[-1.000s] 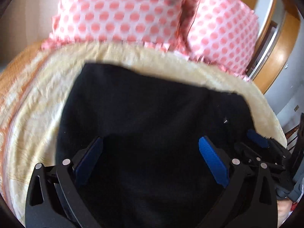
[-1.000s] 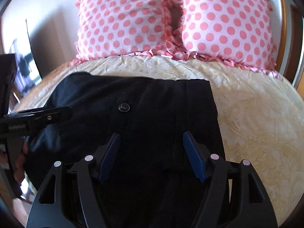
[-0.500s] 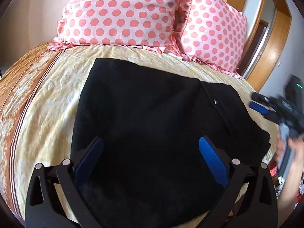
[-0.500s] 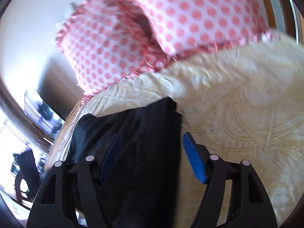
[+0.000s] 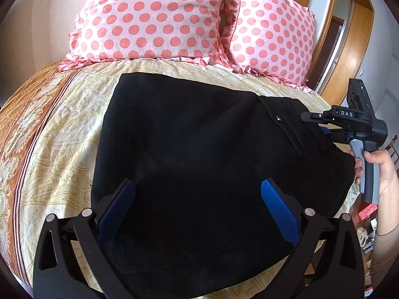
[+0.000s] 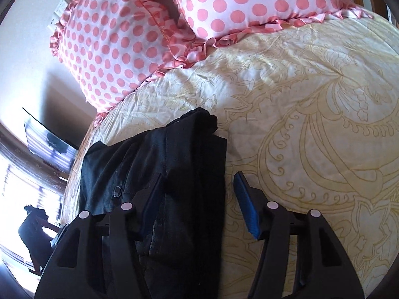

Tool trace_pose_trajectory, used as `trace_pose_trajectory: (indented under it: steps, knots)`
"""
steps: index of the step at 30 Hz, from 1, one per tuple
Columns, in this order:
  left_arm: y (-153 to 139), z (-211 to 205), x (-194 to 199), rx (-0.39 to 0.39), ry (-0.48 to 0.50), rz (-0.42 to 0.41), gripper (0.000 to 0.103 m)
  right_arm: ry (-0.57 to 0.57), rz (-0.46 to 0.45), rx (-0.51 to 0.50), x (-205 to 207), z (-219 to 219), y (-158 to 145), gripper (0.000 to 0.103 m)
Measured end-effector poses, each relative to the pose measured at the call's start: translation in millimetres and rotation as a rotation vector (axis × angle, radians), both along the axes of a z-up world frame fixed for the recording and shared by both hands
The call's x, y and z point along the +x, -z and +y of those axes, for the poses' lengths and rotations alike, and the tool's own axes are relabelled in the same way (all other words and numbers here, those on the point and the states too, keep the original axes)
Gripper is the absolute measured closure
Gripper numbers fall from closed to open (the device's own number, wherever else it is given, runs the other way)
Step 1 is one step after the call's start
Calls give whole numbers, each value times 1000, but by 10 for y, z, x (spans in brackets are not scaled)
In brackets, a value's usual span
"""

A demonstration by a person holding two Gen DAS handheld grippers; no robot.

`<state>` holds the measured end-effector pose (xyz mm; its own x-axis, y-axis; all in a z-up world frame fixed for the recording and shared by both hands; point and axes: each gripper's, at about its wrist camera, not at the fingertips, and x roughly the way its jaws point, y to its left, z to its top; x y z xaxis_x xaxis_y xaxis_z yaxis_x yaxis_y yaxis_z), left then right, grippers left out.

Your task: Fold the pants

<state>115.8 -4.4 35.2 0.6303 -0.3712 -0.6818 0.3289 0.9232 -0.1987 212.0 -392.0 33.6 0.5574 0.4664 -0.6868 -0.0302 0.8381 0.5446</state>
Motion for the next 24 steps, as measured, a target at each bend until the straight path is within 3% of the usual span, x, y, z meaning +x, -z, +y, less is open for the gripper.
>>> trace_pose_trajectory:
  steps: [7, 8, 9, 10, 13, 16, 19, 22, 24]
  knots:
    - [20, -6, 1, 23, 5, -9, 2, -56, -35, -40, 8, 110, 5, 50]
    - [21, -3, 1, 23, 6, -9, 2, -63, -48, -51, 9, 125, -1, 53]
    - [20, -1, 0, 22, 6, -10, 2, -91, -80, -70, -6, 175, -29, 67]
    - [20, 1, 1, 19, 6, -10, 2, -106, -100, -87, -29, 215, -60, 74]
    - [-13, 58, 12, -19, 5, -11, 2, -150, -195, -221, -147, 392, -179, 80]
    - [-142, 213, 25, -116, -3, -28, 2, -180, -264, -295, -251, 507, -249, 82]
    - [-311, 432, 99, -199, -38, -65, 2, -178, -270, -313, -262, 517, -245, 82]
    - [-378, 634, 318, -217, -89, -55, 3, -165, -246, -282, -220, 467, -190, 82]
    - [-331, 727, 521, -220, -116, 6, 4, -160, -240, -262, -219, 436, -170, 82]
